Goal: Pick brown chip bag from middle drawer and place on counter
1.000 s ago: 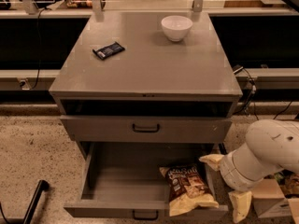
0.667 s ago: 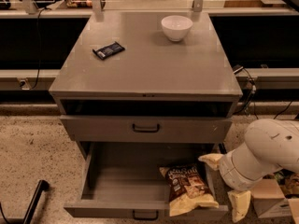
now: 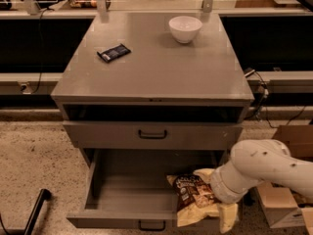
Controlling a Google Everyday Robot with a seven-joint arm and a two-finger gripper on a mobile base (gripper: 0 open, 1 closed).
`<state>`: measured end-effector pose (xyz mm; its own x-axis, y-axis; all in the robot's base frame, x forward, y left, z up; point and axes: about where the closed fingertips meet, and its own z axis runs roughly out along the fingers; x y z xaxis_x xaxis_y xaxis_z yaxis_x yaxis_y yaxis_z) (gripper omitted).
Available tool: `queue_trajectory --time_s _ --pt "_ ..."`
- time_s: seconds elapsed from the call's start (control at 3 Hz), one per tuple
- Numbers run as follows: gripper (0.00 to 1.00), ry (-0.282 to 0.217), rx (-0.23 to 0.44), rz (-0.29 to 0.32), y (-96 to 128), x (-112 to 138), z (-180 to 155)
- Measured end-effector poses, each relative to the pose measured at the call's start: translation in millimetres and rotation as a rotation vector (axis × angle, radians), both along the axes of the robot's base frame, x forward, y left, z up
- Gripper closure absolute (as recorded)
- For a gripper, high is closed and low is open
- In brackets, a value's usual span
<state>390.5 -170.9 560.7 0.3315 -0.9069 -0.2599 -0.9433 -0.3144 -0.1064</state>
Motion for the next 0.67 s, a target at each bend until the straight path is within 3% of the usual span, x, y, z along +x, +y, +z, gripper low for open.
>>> queue_trajectory --time_s 0.33,0.67 --pt "0.02 0.01 0.022 -0.021 15 9 -29" --pt "0.26 0.037 0.035 -0.056 23 19 -65"
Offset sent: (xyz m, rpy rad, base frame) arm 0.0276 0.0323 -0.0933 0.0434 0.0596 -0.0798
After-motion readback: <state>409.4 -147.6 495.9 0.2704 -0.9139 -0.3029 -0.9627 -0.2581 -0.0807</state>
